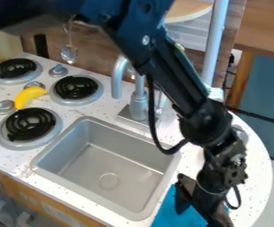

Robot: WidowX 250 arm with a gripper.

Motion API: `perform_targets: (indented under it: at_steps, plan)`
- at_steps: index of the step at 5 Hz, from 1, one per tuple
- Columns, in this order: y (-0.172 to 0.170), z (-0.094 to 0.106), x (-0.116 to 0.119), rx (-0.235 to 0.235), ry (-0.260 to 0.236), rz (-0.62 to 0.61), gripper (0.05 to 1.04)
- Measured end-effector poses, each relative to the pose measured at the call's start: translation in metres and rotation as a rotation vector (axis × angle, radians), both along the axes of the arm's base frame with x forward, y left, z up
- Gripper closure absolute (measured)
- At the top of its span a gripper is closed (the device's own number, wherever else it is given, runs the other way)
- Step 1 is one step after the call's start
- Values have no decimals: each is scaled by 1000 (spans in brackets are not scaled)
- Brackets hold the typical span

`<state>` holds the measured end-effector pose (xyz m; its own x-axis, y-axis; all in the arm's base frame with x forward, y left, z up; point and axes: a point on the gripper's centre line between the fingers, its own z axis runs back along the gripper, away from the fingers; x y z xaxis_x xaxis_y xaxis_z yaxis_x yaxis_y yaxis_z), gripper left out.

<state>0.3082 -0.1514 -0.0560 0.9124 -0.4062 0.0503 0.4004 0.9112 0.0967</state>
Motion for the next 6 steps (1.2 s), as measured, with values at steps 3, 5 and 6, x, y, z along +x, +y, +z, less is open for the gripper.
perform_targets:
  at_steps: [3, 5, 6]
  plan:
    - [-30, -12, 42, -103, 4, -45, 83]
    - [-54, -10, 77, -150, -17, -27, 83]
    - [-65, -11, 95, -160, -19, -25, 83]
